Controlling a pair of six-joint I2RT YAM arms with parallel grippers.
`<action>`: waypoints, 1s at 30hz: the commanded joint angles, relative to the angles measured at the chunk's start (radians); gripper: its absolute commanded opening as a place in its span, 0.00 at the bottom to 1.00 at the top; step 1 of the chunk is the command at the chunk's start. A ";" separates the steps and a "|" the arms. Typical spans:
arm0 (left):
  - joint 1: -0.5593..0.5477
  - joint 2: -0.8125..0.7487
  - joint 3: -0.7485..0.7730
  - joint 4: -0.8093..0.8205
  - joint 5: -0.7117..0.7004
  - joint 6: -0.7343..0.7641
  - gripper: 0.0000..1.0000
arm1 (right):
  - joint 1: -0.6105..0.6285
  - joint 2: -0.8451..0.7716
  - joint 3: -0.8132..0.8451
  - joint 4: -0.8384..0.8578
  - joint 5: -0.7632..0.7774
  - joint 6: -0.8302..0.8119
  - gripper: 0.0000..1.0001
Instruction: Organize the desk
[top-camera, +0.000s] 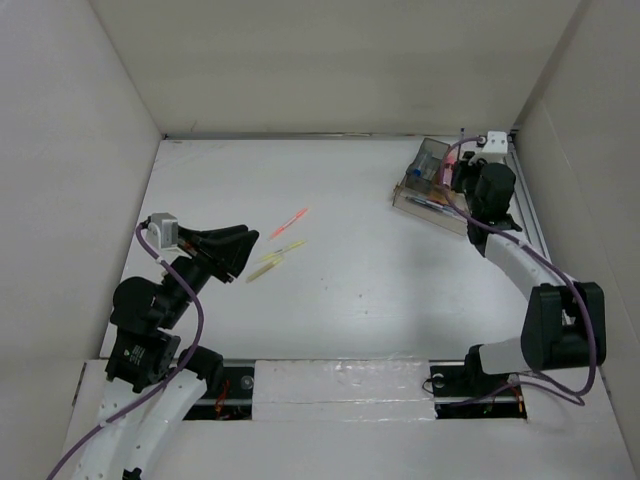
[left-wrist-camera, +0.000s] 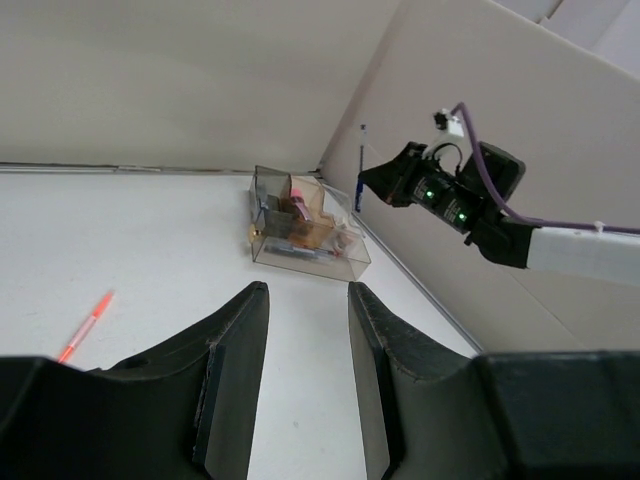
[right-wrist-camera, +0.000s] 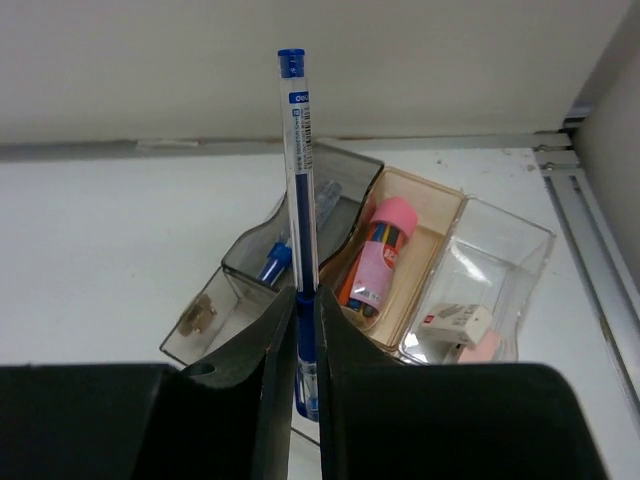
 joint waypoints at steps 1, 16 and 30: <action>0.002 -0.011 0.004 0.047 -0.003 0.008 0.33 | -0.005 0.051 0.076 -0.036 -0.172 -0.109 0.06; 0.002 0.009 0.002 0.053 0.005 0.006 0.33 | 0.006 0.200 0.199 -0.326 0.140 -0.183 0.01; 0.002 -0.002 0.004 0.046 -0.004 0.012 0.33 | 0.024 0.260 0.162 -0.286 0.404 -0.118 0.03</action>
